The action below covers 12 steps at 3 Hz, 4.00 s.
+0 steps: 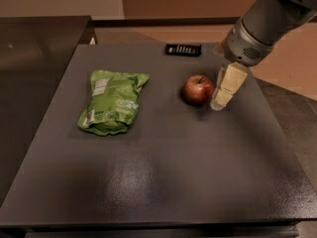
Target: Move apple near green rice chip bag
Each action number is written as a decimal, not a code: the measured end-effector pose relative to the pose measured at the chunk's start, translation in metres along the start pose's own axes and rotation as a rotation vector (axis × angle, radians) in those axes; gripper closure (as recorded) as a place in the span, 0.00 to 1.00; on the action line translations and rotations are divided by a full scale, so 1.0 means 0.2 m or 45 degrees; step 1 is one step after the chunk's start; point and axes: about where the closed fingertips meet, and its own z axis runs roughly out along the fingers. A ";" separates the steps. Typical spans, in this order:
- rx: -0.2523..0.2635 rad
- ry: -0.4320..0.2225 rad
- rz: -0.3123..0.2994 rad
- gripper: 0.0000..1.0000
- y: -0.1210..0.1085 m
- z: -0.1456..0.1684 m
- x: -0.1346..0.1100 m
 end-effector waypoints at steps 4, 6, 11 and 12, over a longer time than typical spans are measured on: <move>-0.074 -0.002 0.012 0.00 -0.05 0.20 -0.05; -0.109 0.010 -0.004 0.38 -0.03 0.26 -0.05; -0.124 -0.025 -0.214 1.00 -0.04 0.23 -0.60; -0.200 0.003 -0.203 1.00 0.07 0.34 -0.57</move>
Offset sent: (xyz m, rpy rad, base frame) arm 0.0286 0.0132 -0.0282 0.0140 0.0453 -0.0065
